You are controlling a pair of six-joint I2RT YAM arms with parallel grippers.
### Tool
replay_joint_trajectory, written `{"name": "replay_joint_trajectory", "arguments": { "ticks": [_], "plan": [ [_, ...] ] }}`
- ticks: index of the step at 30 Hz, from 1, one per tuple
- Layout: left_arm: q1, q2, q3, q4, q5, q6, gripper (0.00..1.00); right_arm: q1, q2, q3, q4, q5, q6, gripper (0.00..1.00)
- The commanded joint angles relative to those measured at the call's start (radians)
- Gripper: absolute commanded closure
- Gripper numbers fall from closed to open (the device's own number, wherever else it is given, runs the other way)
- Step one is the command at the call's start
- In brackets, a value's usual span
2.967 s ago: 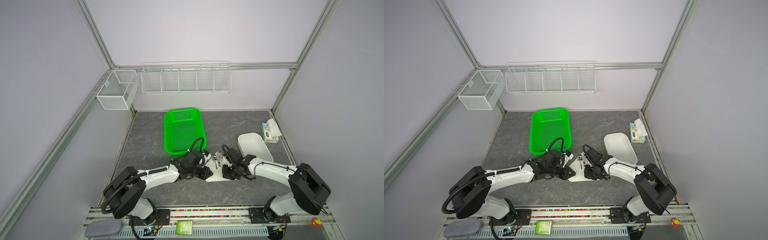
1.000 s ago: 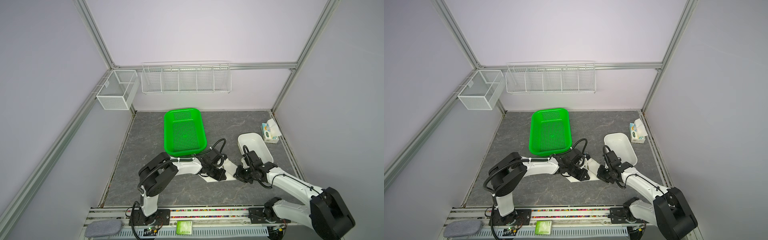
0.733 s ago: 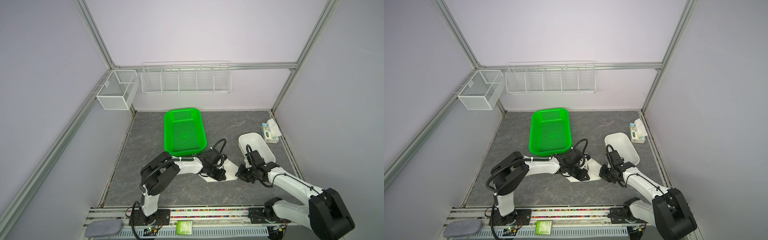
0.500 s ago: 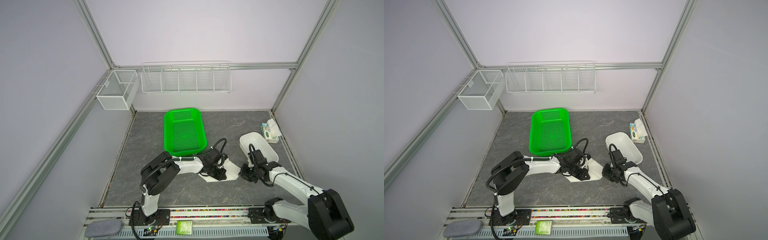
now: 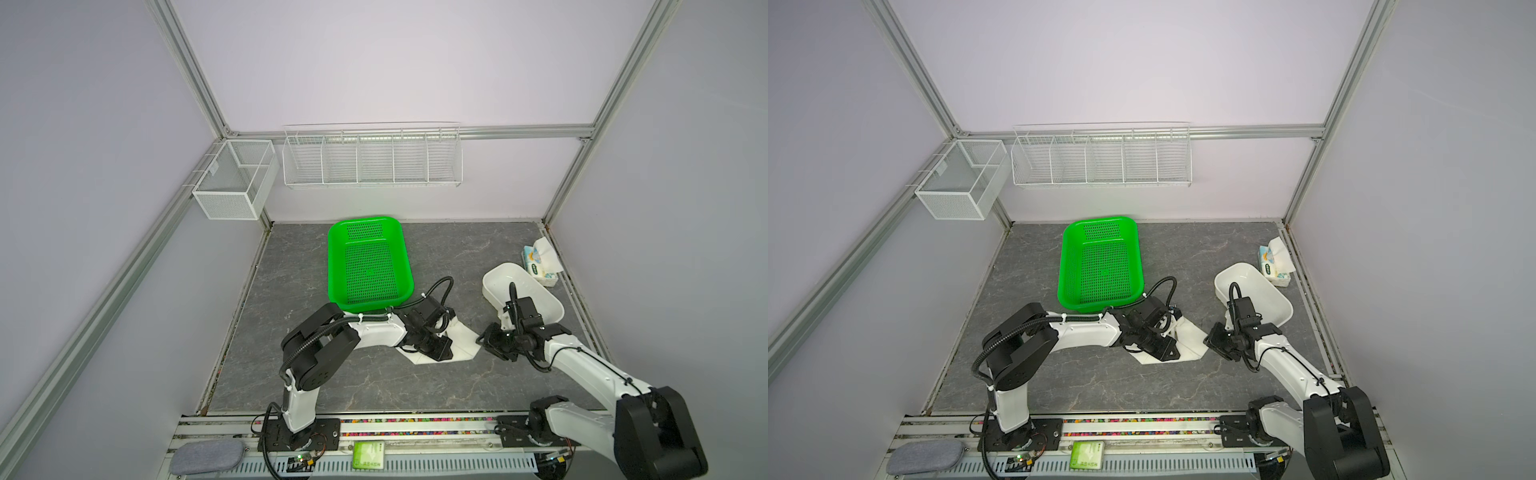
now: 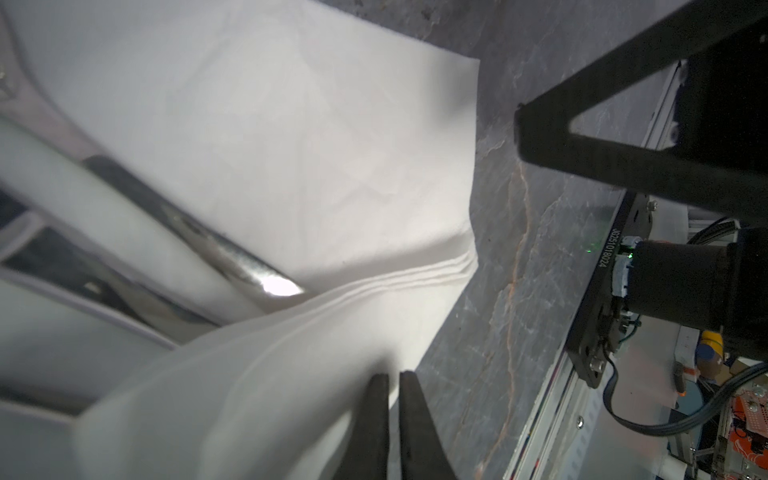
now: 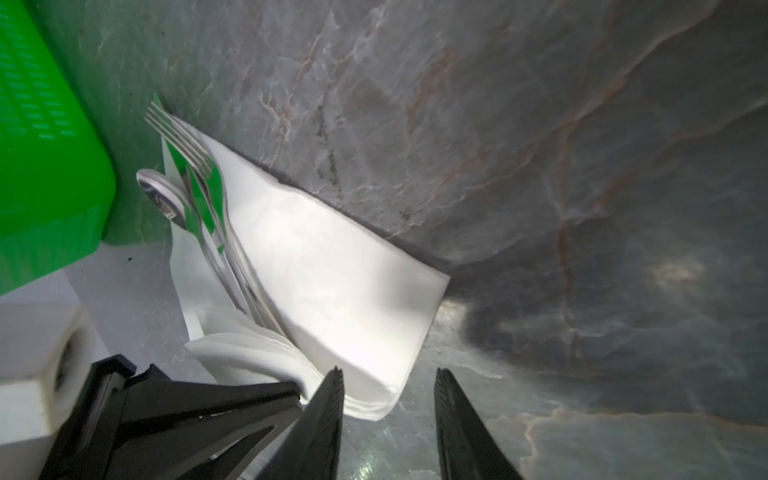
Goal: Place the utensils on the paper napkin and roll it up
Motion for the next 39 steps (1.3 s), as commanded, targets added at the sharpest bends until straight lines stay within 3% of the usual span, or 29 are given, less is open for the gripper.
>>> {"name": "replay_joint_trajectory", "arguments": {
  "ticks": [1,6,11,18,24,28,39],
  "plan": [
    [-0.005,0.009,0.018,-0.007,0.001,0.012,0.90,0.034,0.060,0.003,0.031,-0.029,-0.006,0.60],
    [-0.005,0.003,0.013,-0.009,-0.005,0.016,0.90,0.072,0.138,0.018,0.026,0.021,0.033,0.61],
    [-0.005,0.004,0.008,-0.004,-0.002,0.012,0.90,0.078,0.111,0.014,0.014,0.071,0.057,0.60],
    [-0.006,0.007,0.011,-0.007,-0.004,0.016,0.90,0.078,0.103,-0.024,0.254,-0.125,0.069,0.54],
    [-0.005,0.004,0.006,-0.004,-0.006,0.016,0.90,0.078,0.034,-0.036,0.260,-0.159,0.020,0.48],
    [-0.005,0.003,0.005,-0.001,-0.007,0.016,0.90,0.076,-0.022,-0.075,0.295,-0.193,0.009,0.38],
    [-0.005,-0.004,-0.002,0.003,-0.013,0.012,0.91,0.076,-0.028,-0.131,0.269,-0.198,0.001,0.35]
  ]
}}
